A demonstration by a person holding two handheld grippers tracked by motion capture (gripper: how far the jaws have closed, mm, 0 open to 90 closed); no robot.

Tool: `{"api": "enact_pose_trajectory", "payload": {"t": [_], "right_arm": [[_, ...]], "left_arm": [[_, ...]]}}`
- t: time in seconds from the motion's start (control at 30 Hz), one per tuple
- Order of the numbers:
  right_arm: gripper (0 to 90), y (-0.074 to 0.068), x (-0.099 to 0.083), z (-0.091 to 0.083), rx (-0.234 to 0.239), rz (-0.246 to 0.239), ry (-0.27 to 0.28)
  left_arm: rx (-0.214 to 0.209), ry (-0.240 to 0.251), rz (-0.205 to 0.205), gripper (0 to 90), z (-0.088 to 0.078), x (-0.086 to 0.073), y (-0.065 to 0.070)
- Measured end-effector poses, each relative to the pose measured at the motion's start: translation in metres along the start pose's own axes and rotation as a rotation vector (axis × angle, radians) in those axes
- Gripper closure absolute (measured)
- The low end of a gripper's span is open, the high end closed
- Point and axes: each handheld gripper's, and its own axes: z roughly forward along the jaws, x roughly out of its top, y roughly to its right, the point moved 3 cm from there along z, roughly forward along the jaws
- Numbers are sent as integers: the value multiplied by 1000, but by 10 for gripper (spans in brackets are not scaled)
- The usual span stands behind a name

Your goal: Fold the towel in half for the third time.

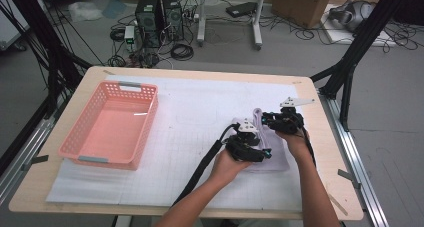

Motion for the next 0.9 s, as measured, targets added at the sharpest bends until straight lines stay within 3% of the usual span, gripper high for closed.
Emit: {"api": "enact_pose_trajectory", "payload": {"t": [0.1,0.27,0.4,0.5,0.6,0.83,0.9], "right_arm": [[672,5,-3,-9,-39,22,-3],[605,12,-12,-25,-121,67,-18],[561,11,-30,-42,-154,102,-19],[539,3,-43,-54,-165,81,-19],[485,-7,-53,-62,-155,64,-27],[385,-33,-65,-71,-90,77,1],[371,-41,-66,-69,-74,82,4]], "left_arm": [[17,68,9,374,-18,0,-7],[85,96,16,359,-47,-12,-34],[131,123,11,347,-68,-25,-55],[152,129,4,336,-79,-35,-69],[169,117,1,334,-85,-44,-80],[190,149,-4,311,-99,-54,-93],[190,127,-11,299,-103,-59,-96]]}}
